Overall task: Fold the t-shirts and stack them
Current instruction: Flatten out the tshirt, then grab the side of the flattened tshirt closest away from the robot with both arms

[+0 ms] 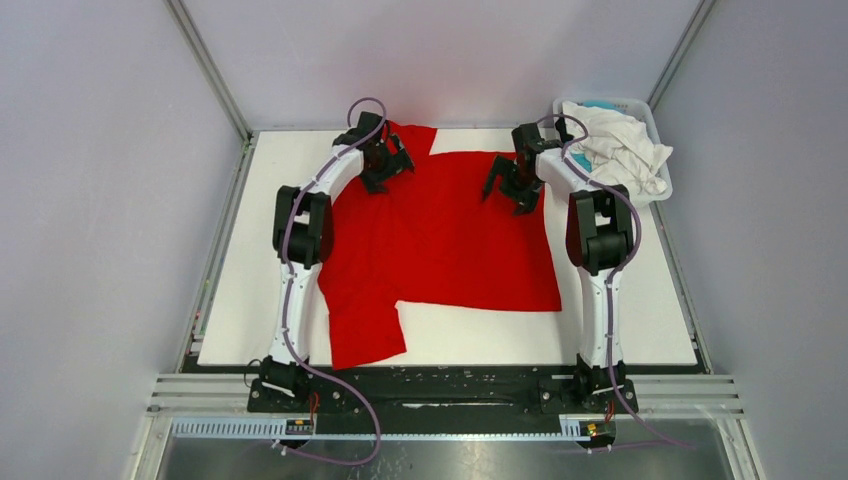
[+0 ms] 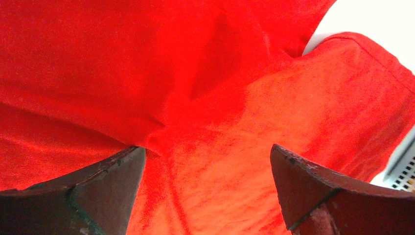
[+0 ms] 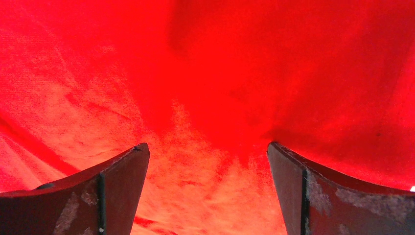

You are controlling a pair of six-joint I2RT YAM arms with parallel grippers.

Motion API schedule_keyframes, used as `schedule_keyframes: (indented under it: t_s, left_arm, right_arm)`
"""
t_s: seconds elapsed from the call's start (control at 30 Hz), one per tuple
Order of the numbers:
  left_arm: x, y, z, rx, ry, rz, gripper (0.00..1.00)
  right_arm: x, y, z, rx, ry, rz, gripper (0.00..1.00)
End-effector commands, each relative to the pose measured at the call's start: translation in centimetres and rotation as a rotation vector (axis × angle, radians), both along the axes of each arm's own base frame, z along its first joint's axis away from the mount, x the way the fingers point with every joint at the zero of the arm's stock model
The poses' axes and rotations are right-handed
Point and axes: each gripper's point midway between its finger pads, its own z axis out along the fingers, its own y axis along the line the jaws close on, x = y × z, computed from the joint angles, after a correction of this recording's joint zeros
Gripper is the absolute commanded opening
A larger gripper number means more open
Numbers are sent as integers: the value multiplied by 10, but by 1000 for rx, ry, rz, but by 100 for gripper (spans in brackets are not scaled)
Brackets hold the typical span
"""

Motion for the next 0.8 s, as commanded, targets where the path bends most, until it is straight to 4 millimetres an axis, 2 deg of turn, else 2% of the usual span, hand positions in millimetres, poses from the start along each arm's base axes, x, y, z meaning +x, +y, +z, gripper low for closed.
schedule_keyframes:
  t_s: [0.0, 0.07, 0.2, 0.27, 0.33, 0.4, 0.47, 0.53, 0.57, 0.7, 0.73, 0.77]
  left_arm:
    - [27, 2, 0, -61, -37, 15, 99]
    - [34, 4, 10, -90, -57, 17, 99]
    - [36, 8, 56, -88, -145, -3, 99]
    - [28, 12, 84, -66, -193, -13, 99]
    - [13, 18, 107, -42, -222, -26, 99]
    - [-9, 26, 121, -20, -230, -26, 99]
    - [-39, 35, 124, 5, -224, -24, 99]
    - [-71, 43, 123, 27, -234, -16, 99]
    - [-86, 46, 131, 30, -265, -13, 99]
    - [-163, 52, 94, 96, -180, -25, 99]
    - [-187, 57, 76, 138, -136, -23, 99]
    - [-207, 60, 71, 166, -120, -19, 98]
  right_arm:
    - [18, -2, 2, 33, 22, 4, 100]
    - [29, -3, 7, 35, 2, 20, 99]
    - [40, -4, 49, 9, -81, 71, 99]
    - [39, -9, 74, -19, -133, 80, 100]
    - [29, -12, 98, -31, -178, 85, 99]
    - [12, -13, 112, -24, -220, 84, 99]
    - [-11, -14, 117, -4, -263, 89, 99]
    - [-38, -21, 114, -5, -287, 84, 100]
    - [-53, -26, 111, -15, -291, 78, 99]
    - [-102, -47, 90, -65, -271, 33, 99]
    - [-110, -50, 86, -68, -269, 22, 99]
    - [-117, -52, 83, -66, -265, 13, 99]
